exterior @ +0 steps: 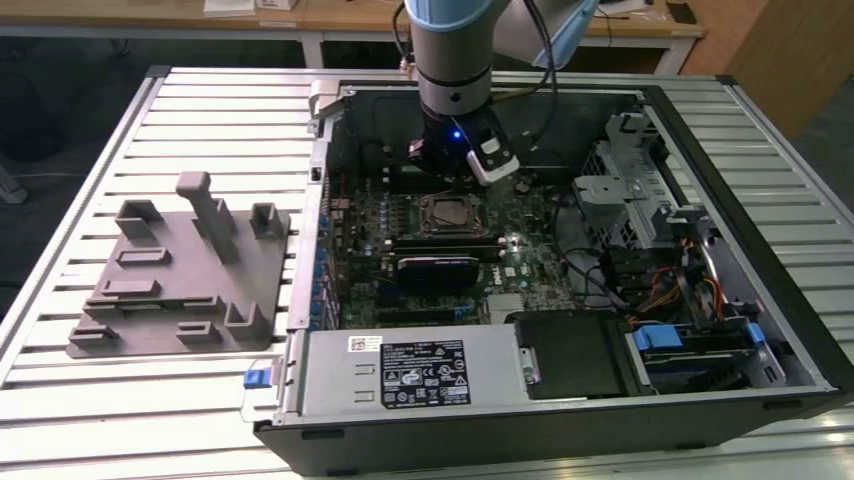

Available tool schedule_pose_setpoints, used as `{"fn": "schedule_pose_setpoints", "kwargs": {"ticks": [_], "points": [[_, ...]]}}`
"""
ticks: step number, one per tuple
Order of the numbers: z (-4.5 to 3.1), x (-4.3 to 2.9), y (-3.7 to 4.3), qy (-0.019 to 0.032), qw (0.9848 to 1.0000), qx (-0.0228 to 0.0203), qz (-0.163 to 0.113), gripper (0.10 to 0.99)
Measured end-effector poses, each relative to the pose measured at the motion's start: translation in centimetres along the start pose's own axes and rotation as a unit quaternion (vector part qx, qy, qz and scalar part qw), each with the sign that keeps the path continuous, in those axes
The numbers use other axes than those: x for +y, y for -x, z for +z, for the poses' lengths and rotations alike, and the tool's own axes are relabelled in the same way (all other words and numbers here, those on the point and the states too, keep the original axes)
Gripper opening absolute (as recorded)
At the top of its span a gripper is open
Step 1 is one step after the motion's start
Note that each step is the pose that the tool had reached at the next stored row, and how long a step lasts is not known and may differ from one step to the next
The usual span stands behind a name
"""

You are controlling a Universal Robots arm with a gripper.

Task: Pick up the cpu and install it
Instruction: 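Install the first cpu locking lever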

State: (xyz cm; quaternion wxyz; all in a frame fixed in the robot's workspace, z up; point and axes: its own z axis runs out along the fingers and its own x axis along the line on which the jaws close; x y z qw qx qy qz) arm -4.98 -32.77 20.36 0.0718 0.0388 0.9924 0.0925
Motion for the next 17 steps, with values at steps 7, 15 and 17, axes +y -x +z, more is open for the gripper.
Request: {"fn": "schedule_pose_setpoints", "kwargs": {"ticks": [7, 15, 17], "points": [[0.00, -0.11, -1.17, 0.0105, 0.9999, -0.0048, 0.001, 0.106], [0.15, -0.15, -1.39, 0.0176, 0.9996, -0.0204, -0.001, 0.106], [0.20, -0.17, -1.43, 0.0177, 0.9996, -0.0242, 0.000, 0.106]]}}
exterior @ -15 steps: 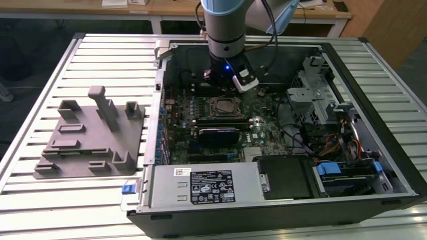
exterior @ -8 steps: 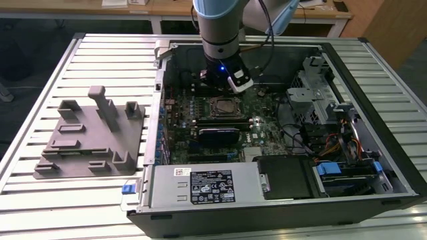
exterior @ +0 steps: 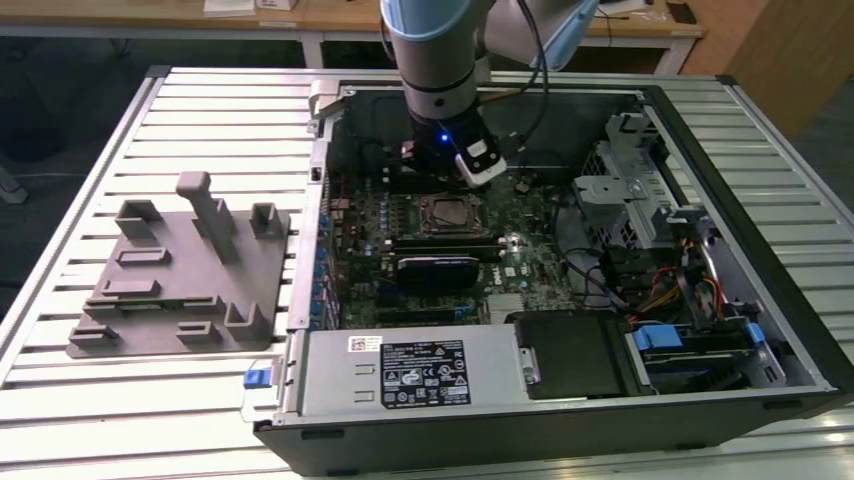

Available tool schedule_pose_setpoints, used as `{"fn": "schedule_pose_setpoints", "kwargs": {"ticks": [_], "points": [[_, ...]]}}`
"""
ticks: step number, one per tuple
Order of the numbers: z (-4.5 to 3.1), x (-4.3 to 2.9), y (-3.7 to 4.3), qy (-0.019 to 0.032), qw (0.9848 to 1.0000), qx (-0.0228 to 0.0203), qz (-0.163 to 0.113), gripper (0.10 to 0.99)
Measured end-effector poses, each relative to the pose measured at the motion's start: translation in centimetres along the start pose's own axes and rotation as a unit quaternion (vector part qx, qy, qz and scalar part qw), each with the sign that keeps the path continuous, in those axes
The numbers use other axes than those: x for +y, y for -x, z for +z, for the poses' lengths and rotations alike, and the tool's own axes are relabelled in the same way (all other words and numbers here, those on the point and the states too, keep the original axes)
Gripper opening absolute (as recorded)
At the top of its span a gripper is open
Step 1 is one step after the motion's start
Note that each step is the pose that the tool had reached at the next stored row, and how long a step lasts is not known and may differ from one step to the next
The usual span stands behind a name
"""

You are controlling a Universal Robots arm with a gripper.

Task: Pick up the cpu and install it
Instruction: 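Install the first cpu locking lever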

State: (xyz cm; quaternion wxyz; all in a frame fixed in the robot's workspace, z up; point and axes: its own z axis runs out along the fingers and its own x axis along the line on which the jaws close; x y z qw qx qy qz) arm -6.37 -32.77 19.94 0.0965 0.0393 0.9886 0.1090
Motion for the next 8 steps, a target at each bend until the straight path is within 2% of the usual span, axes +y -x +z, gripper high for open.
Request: {"fn": "schedule_pose_setpoints", "kwargs": {"ticks": [5, 8], "points": [[0.11, -0.02, -0.08, -0.0052, 0.9996, -0.0080, 0.027, 0.106], [0.19, 0.17, -0.24, -0.0063, 0.9994, -0.0093, 0.033, 0.106]]}}
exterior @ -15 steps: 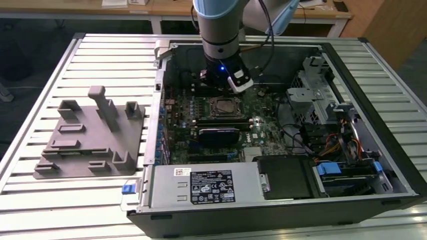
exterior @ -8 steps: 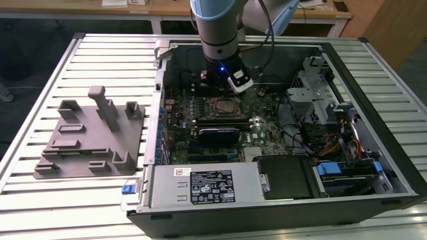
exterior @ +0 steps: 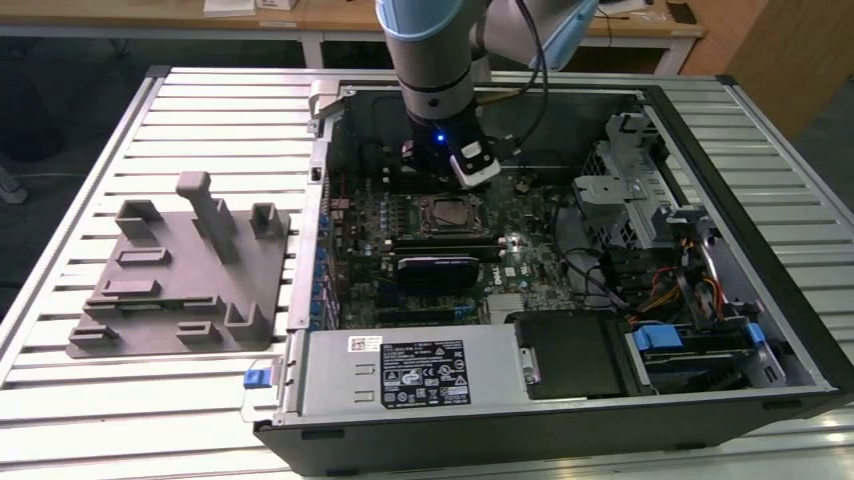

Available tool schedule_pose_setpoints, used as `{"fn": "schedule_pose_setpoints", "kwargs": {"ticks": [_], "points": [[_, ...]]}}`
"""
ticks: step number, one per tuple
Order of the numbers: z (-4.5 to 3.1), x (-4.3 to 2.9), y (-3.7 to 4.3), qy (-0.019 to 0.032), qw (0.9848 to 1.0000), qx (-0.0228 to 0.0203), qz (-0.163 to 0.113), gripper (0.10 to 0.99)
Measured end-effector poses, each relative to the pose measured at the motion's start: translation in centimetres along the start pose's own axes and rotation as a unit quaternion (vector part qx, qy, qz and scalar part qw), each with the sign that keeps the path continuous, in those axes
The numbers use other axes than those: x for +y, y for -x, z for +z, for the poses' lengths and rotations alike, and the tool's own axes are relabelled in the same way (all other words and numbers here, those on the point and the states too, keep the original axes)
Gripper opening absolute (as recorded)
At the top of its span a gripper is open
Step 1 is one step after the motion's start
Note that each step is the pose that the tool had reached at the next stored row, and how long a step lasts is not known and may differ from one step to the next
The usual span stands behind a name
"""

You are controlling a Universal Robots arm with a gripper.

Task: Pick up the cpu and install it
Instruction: 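Install the first cpu locking lever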

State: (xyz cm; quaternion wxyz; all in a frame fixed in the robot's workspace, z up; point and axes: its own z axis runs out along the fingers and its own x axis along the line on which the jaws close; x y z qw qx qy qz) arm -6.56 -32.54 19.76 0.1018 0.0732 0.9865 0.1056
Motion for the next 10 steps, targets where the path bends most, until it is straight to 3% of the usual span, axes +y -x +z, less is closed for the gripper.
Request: {"fn": "schedule_pose_setpoints", "kwargs": {"ticks": [10], "points": [[0.25, 0.31, -0.16, -0.0018, 1.0000, -0.0023, 0.006, 0.106]]}}
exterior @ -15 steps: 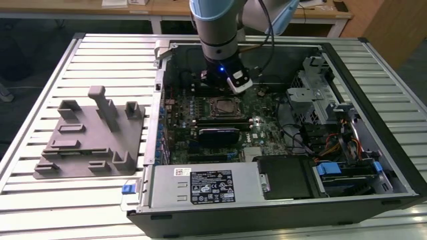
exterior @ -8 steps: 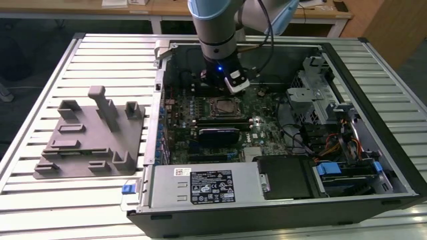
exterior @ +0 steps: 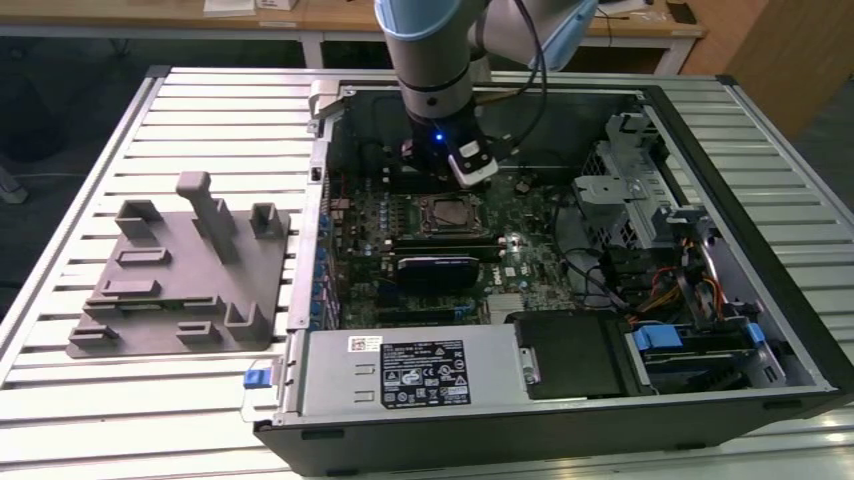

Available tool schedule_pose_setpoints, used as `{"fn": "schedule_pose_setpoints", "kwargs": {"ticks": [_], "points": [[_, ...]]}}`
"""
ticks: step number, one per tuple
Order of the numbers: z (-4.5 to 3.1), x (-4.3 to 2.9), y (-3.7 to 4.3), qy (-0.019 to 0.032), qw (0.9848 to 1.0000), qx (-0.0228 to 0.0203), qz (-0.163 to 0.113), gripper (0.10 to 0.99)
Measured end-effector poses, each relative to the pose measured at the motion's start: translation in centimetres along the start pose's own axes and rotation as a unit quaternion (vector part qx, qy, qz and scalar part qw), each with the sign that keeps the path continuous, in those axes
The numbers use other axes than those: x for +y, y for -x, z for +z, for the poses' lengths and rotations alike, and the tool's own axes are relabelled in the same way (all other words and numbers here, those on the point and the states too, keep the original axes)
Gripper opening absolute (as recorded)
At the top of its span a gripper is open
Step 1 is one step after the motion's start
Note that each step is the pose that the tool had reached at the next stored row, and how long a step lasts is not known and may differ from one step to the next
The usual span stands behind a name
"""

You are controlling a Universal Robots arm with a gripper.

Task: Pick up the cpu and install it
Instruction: 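Install the first cpu locking lever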

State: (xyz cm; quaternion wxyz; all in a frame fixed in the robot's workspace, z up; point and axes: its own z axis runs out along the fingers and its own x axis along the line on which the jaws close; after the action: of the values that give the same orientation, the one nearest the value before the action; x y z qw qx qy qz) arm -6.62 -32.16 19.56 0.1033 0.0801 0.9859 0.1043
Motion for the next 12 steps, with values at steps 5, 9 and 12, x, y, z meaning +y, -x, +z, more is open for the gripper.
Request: {"fn": "schedule_pose_setpoints", "kwargs": {"ticks": [5, 9, 12], "points": [[0.21, -0.11, -0.04, -0.0012, 1.0000, -0.0021, 0.005, 0.106], [0.34, -0.23, -0.05, -0.0021, 1.0000, -0.0035, 0.009, 0.106], [0.49, -0.29, -0.07, -0.0016, 0.9999, -0.0038, 0.009, 0.106]]}}
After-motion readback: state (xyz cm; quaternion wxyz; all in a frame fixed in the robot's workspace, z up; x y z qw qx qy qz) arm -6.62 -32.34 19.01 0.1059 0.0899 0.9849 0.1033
